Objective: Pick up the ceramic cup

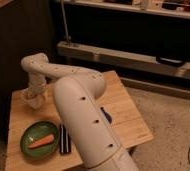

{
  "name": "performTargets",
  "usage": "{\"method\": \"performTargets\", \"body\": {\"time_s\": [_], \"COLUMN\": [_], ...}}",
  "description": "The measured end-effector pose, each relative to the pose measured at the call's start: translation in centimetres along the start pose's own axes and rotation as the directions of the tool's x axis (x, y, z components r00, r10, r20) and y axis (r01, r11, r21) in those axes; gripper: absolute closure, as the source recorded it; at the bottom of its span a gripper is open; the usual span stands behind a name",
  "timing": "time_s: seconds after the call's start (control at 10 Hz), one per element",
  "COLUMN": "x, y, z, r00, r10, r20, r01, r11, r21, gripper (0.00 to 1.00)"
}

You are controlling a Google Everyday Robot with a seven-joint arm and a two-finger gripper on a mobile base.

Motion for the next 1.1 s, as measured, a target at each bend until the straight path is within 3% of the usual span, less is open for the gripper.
{"method": "performTargets", "body": {"time_s": [0.3,0.4,0.6,0.7,0.8,1.1], "x": [-1.1,-1.5,-1.9,-2.6,-3.5,-6.3], "y": [0.2,0.8,2.3,3.9,5.6,10.1], "z": [-0.1,-1.3,-4.7,-7.8,-10.5,-18.4], "r00": [0.999,0.999,0.999,1.0,1.0,1.0], "r10": [-0.017,-0.018,-0.009,0.002,0.012,0.006], "r20": [0.034,0.039,0.037,0.029,0.017,-0.023], "r01": [0.016,0.016,0.002,-0.01,-0.017,0.007], "r11": [1.0,0.998,0.983,0.96,0.935,0.841], "r21": [0.021,0.059,0.182,0.281,0.353,0.542], "gripper": [0.94,1.0,1.0,1.0,1.0,1.0]}}
